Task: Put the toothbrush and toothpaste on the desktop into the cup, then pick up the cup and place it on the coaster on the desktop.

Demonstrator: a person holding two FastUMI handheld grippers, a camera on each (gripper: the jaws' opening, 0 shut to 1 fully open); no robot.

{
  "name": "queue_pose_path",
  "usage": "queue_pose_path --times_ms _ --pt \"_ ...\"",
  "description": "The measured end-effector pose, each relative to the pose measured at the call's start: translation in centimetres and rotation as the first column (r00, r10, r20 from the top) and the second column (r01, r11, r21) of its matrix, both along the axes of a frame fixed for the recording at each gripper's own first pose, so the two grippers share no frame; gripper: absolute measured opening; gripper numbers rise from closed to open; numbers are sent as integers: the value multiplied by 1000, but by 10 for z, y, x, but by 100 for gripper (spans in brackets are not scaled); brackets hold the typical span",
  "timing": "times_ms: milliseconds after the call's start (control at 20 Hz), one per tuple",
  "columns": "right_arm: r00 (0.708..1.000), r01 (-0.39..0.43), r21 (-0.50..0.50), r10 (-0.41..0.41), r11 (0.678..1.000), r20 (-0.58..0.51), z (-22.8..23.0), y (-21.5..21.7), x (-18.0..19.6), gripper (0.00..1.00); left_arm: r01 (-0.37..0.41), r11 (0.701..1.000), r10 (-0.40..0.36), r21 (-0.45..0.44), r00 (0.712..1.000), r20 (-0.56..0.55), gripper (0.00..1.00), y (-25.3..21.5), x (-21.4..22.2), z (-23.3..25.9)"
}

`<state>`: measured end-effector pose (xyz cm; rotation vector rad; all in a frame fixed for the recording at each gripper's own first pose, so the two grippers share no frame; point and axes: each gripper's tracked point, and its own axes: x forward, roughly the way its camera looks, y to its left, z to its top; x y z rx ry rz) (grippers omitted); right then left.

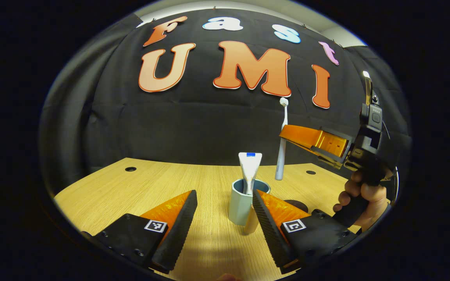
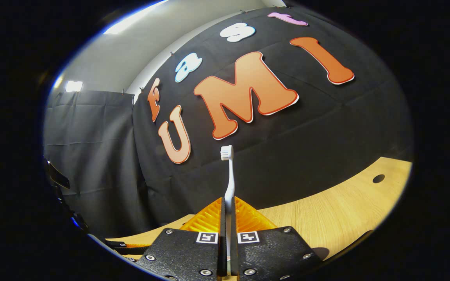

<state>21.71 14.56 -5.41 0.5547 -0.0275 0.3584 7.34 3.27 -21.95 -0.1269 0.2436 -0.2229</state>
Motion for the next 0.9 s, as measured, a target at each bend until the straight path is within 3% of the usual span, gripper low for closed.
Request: queue_pose_path --times_ms 500,700,900 --pt "1000 -4 -78 2 997 -29 -24 26 6 9 -9 1000 9 -23 1000 -23 92 12 0 -14" --pt "1000 5 -92 -5 996 4 -3 16 -2 23 -3 999 2 -47 999 -32 92 5 -1 -8" --pt "999 17 -136 -13 991 33 12 1 -15 44 3 998 -5 -55 999 -44 92 0 2 5"
